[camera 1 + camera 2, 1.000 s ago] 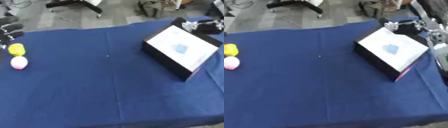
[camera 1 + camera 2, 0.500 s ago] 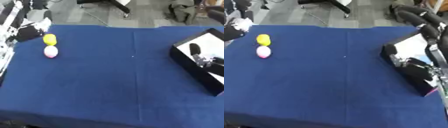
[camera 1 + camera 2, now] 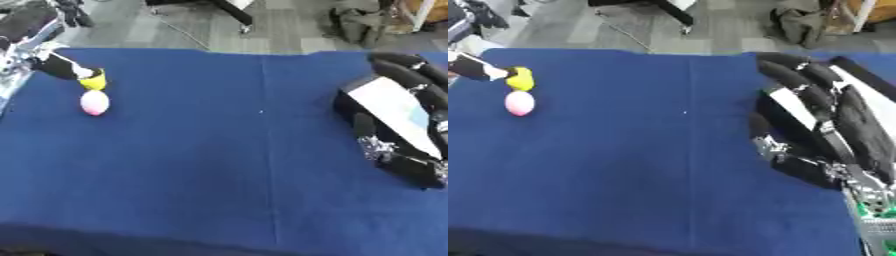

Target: Pick up the objects with one hand, pass them to the other hand, and then place them into the box on the other side of the table.

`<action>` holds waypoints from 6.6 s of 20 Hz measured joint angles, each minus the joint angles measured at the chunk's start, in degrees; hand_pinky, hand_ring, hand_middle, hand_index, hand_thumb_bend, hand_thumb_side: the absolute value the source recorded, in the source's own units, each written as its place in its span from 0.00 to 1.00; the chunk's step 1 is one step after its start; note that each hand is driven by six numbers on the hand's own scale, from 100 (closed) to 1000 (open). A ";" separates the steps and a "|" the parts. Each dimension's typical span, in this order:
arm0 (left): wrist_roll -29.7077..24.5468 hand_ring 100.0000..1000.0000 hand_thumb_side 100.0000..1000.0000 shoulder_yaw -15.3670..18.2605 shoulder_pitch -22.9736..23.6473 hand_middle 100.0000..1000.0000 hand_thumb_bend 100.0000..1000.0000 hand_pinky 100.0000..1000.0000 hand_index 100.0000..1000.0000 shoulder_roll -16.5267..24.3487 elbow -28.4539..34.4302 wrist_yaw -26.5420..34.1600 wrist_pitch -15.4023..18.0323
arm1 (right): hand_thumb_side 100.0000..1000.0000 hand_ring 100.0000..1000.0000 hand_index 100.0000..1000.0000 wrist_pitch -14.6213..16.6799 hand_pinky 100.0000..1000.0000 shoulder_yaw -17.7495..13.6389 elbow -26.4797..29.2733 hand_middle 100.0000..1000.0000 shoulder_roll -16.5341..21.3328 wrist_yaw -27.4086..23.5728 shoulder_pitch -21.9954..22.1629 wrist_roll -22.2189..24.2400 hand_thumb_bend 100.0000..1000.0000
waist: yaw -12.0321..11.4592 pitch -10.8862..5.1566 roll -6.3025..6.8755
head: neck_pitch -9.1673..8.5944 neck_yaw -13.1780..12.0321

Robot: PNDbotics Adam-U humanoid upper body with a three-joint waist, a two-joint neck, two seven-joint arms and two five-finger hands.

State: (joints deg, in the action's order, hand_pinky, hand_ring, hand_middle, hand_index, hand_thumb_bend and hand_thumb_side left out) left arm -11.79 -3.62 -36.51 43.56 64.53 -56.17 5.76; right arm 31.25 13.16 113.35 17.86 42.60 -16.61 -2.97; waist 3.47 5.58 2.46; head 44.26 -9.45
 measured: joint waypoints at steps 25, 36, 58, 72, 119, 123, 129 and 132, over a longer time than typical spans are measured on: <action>7.39 0.62 0.21 1.77 -2.02 0.60 0.45 0.72 0.71 -4.89 -19.77 -11.20 -6.05 | 0.00 0.82 0.89 0.03 0.83 0.30 0.00 0.83 -0.55 -1.06 0.56 0.97 0.00 | 2.65 2.02 -0.24 | 0.00 -2.19; 10.40 0.38 0.10 2.52 -2.09 0.33 0.09 0.59 0.41 -5.81 -21.56 -12.33 -8.83 | 0.00 0.82 0.88 0.13 0.83 0.33 0.00 0.83 -0.55 -1.06 1.02 1.02 0.00 | 3.03 2.31 -0.42 | 0.00 -2.56; 8.30 0.33 0.16 -4.05 3.19 0.23 0.00 0.61 0.25 -5.13 10.36 13.94 -4.38 | 0.00 0.80 0.85 4.82 0.82 6.66 0.01 0.80 3.76 -4.65 -6.61 4.57 0.00 | 0.51 0.86 -0.22 | 0.00 0.44; -3.02 0.34 0.17 -13.76 5.08 0.25 0.00 0.66 0.27 -3.23 40.45 37.01 0.52 | 0.14 0.82 0.93 4.06 0.83 12.24 0.02 0.84 4.67 -10.05 -14.06 8.28 0.26 | -0.95 0.67 1.07 | 0.00 5.18; -14.83 0.38 0.18 -23.41 -0.65 0.29 0.00 0.69 0.30 -6.27 49.35 58.15 7.93 | 0.00 0.73 0.87 -0.02 0.74 16.76 0.11 0.78 1.00 -20.91 -16.67 15.24 0.07 | -1.57 0.17 1.53 | 0.00 6.59; -15.30 0.38 0.18 -23.59 -0.84 0.29 0.00 0.69 0.30 -6.28 49.24 58.98 7.95 | 0.00 0.73 0.87 -0.56 0.74 17.01 0.42 0.78 1.00 -19.20 -16.60 14.71 0.07 | -1.57 0.16 1.54 | 0.00 6.60; -15.57 0.38 0.18 -23.59 -0.85 0.29 0.00 0.69 0.31 -6.28 49.00 59.80 8.16 | 0.00 0.73 0.87 -1.39 0.73 17.31 0.82 0.78 1.00 -17.09 -16.10 14.23 0.06 | -1.57 0.13 1.69 | 0.00 6.73; -15.43 0.38 0.18 -23.57 -0.86 0.29 0.00 0.69 0.31 -6.28 49.00 60.07 8.31 | 0.00 0.73 0.87 -1.65 0.73 17.45 1.06 0.78 1.00 -16.56 -15.79 14.12 0.06 | -1.57 0.11 1.69 | 0.00 6.80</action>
State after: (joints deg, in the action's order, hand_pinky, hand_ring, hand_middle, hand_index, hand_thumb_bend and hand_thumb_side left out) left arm -27.21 -27.19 -37.36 37.28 113.53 3.90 14.07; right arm 29.60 30.61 114.41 18.86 26.04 -32.40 11.15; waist 1.89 5.69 4.14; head 44.26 -2.65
